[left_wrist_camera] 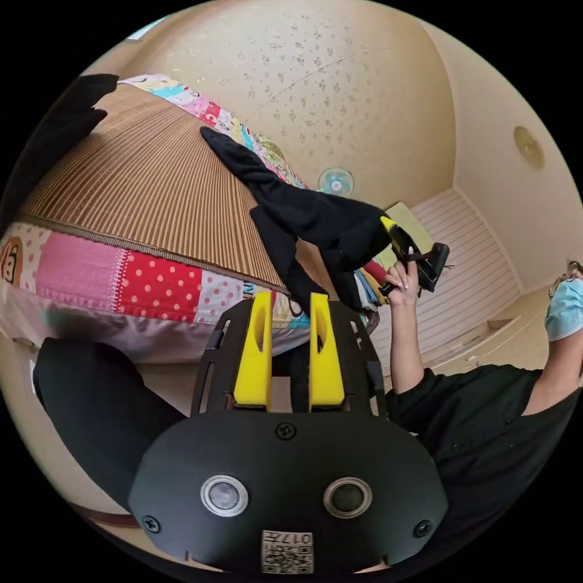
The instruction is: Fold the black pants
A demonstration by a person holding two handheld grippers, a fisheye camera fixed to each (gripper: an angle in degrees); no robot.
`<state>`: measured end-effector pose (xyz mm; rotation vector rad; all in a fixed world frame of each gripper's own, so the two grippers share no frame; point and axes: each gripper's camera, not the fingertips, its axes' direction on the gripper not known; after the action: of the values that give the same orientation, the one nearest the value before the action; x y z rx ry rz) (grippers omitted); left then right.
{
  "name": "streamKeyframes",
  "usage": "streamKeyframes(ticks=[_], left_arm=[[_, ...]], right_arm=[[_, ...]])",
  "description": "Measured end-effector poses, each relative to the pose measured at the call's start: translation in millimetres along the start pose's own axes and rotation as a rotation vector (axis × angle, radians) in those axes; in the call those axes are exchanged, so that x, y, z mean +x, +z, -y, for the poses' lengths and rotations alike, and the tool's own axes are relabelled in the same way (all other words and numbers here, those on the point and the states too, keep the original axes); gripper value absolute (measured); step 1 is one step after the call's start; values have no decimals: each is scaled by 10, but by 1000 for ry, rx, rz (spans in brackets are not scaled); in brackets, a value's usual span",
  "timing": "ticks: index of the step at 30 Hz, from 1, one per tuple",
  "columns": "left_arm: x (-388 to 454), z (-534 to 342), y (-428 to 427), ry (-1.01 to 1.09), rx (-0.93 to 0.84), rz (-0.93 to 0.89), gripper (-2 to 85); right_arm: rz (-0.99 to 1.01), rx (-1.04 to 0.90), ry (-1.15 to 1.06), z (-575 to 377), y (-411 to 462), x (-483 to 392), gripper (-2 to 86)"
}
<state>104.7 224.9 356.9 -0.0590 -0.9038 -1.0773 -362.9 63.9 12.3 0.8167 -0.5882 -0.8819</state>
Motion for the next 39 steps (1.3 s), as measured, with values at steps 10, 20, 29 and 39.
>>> streamKeyframes(ticks=[10, 20, 29, 39], left_arm=[[-503, -370, -1152, -295, 275, 276, 67], [-423, -72, -753, -233, 192, 177, 76], [-130, 425, -466, -76, 97, 252, 111], [-559, 958, 286, -134, -208, 585, 107]], right_arm=[[435, -88, 67, -817, 1199, -777, 36], [-421, -621, 162, -1648, 1314, -118, 109], [-543, -215, 228, -667, -641, -852, 34], [-710, -761, 118, -1495, -277, -681, 29]])
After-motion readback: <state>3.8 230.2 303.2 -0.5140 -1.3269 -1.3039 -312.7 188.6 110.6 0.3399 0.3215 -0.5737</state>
